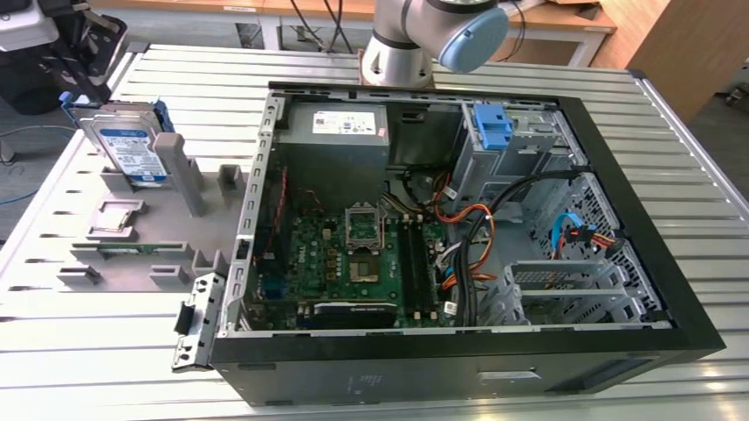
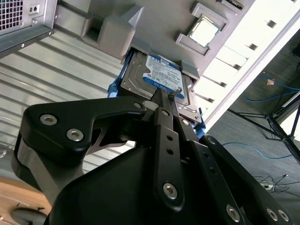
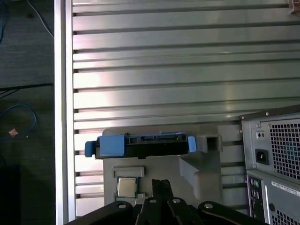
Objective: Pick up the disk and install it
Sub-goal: 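Reach for the disk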
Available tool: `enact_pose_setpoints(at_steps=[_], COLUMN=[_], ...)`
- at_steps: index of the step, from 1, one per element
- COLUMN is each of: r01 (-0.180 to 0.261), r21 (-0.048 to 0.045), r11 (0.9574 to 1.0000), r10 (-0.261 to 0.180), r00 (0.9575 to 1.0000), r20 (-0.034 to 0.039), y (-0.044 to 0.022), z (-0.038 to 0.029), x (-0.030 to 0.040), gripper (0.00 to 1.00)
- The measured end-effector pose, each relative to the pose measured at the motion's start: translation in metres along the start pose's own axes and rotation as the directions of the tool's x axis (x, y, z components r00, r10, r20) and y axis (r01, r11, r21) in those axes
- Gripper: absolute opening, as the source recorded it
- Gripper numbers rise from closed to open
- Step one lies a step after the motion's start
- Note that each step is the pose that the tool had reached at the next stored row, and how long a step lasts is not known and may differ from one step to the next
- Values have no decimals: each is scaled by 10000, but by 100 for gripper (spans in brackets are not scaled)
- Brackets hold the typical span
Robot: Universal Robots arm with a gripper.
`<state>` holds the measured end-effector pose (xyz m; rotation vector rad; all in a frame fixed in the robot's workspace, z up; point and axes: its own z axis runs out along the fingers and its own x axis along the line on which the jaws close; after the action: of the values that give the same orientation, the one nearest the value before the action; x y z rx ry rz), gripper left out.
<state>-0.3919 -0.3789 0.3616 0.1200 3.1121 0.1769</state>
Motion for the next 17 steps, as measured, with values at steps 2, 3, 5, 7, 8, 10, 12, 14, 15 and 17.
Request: enact_pose_setpoints(at_steps=[2,3,5,7,8,10,12,14,15,17], r01=[-1,-2,-2,-1,-1,-2,-5,-32,-43,-46], r21=[-60,-84,-112,-112,-111,-110,-110,-83,-74,-71], r11=[10000,10000,9999,9999,9999,9999,9999,10000,10000,10000], r10=[1,2,2,1,1,2,5,29,40,44], r00=[10000,10000,10000,10000,10000,10000,10000,9997,9994,9993], r20=[-3,-7,-7,-9,-10,-11,-31,-248,-342,-366], y=[17,25,36,37,37,38,38,38,37,37], z=[17,24,40,43,42,42,43,44,47,47], x=[2,3,4,4,4,4,4,4,4,5], gripper=[11,11,11,11,11,11,11,11,11,11])
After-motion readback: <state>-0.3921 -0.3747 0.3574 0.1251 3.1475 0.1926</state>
